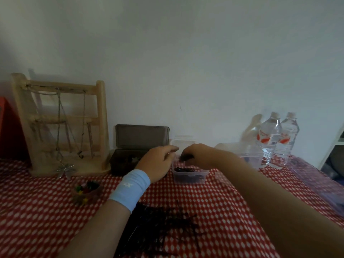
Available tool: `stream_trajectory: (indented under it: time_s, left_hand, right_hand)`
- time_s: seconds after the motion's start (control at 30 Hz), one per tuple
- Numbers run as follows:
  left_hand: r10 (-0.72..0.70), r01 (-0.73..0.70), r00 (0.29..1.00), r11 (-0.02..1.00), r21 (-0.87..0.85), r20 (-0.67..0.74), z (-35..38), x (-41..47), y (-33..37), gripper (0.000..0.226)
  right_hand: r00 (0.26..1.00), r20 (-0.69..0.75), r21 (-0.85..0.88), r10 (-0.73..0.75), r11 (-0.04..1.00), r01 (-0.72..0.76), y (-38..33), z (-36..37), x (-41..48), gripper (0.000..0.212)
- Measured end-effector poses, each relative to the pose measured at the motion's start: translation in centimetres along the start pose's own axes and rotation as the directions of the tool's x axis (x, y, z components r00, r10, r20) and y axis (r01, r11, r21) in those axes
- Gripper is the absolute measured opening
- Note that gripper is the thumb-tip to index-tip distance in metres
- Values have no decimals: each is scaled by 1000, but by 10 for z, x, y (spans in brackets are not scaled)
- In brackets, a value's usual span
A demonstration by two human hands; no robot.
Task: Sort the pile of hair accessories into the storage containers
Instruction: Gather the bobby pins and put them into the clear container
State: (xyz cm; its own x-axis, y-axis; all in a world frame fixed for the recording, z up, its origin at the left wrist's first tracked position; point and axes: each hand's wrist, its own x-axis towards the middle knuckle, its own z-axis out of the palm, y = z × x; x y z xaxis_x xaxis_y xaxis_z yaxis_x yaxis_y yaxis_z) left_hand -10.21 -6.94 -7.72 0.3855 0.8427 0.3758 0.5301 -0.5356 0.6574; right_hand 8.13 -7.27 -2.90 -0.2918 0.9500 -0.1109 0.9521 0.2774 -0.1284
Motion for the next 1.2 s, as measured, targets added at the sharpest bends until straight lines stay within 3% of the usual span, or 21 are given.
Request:
stream_trajectory:
  time_s: [0.1,0.2,0.27,0.4,0.57,0.63,0.77,0.87,1.07,1.2]
  left_hand:
    - [65,-61,998,988,139,-21,8,0,-10,34]
    - [199,-205,979,935,290,53,17,-1,-15,35]
    - [179,-214,974,922,322,136,19,-3,-15,38]
    - [136,-249,954,852,460,266,21,-1,-15,48]
    - [117,-204,966,893,402,230,4,-3,5,40]
    - [100,-160,978,923,351,184,-5,-6,15,36]
    - [-22,-104,948,921,375,318,-20,-20,26,25]
    - [-146,-48,898,906,421,415,-31,-37,25,31]
    - [-383,45,787,818,573,484,-47,-78,5,63]
    - [-325,115,821,900,421,469,-57,-90,6,51]
  right_hand:
    - [1000,-4,22,-27,999,27,10,3,1,37]
    - [998,-68,113,-15,993,23,21,3,-2,29]
    - [997,-83,145,-7,989,19,25,4,-6,26]
    - [999,-17,47,-48,998,49,22,12,-13,30]
    - [965,-261,126,3,992,31,7,5,-38,32]
    - [956,-294,175,8,984,46,-3,3,-53,28]
    - [999,-33,117,-14,993,18,-25,12,-77,24]
    - [989,147,71,32,997,-43,-38,33,-82,36]
    - [981,185,166,-63,986,32,-65,54,-78,31]
    - [990,127,66,-57,997,49,-75,52,-69,34]
